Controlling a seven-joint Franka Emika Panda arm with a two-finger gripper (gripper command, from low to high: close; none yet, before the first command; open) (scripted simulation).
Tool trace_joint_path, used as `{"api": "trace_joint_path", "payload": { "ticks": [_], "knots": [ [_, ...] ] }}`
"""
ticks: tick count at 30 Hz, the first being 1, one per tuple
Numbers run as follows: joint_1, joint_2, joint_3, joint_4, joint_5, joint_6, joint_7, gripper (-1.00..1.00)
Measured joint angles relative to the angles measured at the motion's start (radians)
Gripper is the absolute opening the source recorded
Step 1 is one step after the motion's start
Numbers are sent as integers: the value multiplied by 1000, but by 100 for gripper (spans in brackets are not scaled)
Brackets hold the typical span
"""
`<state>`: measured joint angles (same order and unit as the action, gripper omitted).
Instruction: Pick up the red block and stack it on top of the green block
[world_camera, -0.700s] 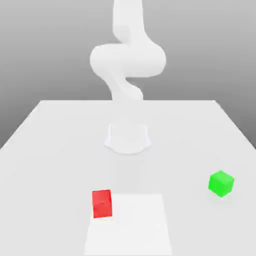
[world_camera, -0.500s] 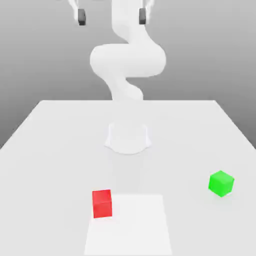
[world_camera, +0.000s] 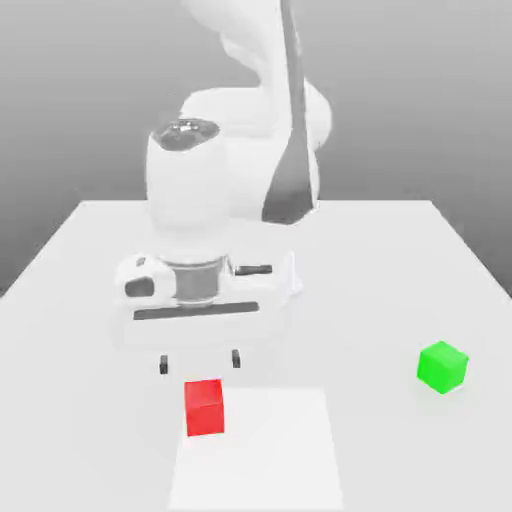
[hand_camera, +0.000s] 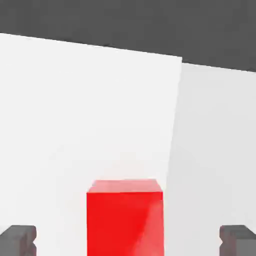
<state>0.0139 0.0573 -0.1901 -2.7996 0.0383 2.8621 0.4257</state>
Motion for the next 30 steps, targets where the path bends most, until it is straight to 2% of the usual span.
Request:
{"api": "trace_joint_path", "payload": {
  "ticks": [4,5,12,18,21,23,30],
  "knots": [
    [-55,144,77,18,95,120,-71,0],
    [-70,169,95,21,109,140,-81,-100],
    [-73,169,98,22,105,140,-78,-100],
    [-57,-23,48,-7,-23,-20,15,-100],
    [-68,-77,99,-11,-31,-72,41,-100],
    [47,-91,156,-6,-20,-89,54,-100],
    [280,-125,272,12,7,-139,116,-100]
  ]
}}
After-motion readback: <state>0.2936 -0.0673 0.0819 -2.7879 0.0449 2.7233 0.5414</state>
